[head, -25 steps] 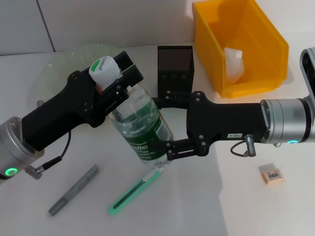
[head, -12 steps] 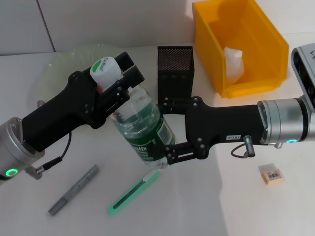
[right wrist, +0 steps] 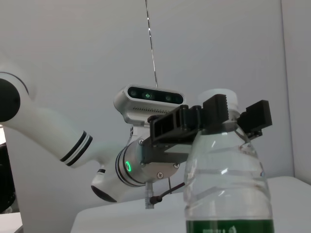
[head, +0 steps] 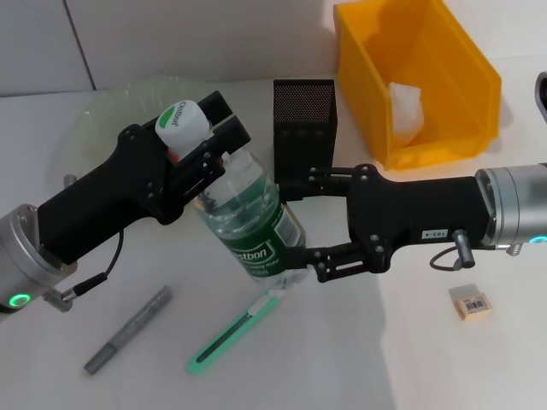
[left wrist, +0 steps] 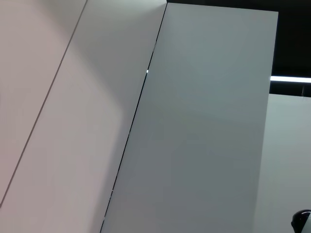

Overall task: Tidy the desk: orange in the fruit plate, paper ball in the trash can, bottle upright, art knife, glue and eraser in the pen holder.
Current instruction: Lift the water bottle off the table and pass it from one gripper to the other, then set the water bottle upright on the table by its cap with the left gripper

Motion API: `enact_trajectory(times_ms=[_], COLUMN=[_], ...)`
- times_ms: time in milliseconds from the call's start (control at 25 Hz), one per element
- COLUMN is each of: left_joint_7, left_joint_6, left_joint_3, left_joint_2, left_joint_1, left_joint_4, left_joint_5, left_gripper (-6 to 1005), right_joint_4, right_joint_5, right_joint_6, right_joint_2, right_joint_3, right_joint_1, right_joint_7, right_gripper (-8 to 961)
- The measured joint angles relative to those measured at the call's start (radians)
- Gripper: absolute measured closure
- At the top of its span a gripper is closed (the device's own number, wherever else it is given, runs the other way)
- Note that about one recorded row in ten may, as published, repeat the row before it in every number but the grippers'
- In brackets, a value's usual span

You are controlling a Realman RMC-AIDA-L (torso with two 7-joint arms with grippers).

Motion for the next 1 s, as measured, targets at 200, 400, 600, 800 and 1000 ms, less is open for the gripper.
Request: enact_trajectory(times_ms=[200, 400, 600, 800, 1000], left_joint_7=[0.007, 0.022, 0.030, 0.033, 0.070], left_joint_6=[0.001, 0.000, 0.001, -0.005, -0.133], left_joint_3=[0.000, -0.003, 0.000, -0.003, -0.026], left_joint_2=[0.001, 0.003, 0.012, 0.015, 0.032], left_joint_1=[0.000, 0.002, 0.020, 0.046, 0.184], left_joint_4=[0.000, 0.003, 0.041, 0.087, 0.258], left_joint_5=[0.000, 0.001, 0.019, 0.057, 0.112], left_gripper=[577, 577, 578, 578, 578], right_joint_4=[-0.046, -0.144, -0.191, -0.180, -0.173], right_joint_5=[-0.003, 0.001, 0.002, 0.002, 0.000], right_joint_6=[-0.036, -0.055, -0.063, -0.056, -0.046], right_joint_2=[-0.001, -0.006, -0.009, -0.019, -0.021], right_joint_3=[0.008, 0.056, 0.221, 0.343, 0.379], right_joint_1=[-0.037, -0.111, -0.181, -0.223, -0.248], right_joint_7=[0.007, 0.023, 0.048, 0.045, 0.034], right_gripper=[121, 121, 121, 121, 121])
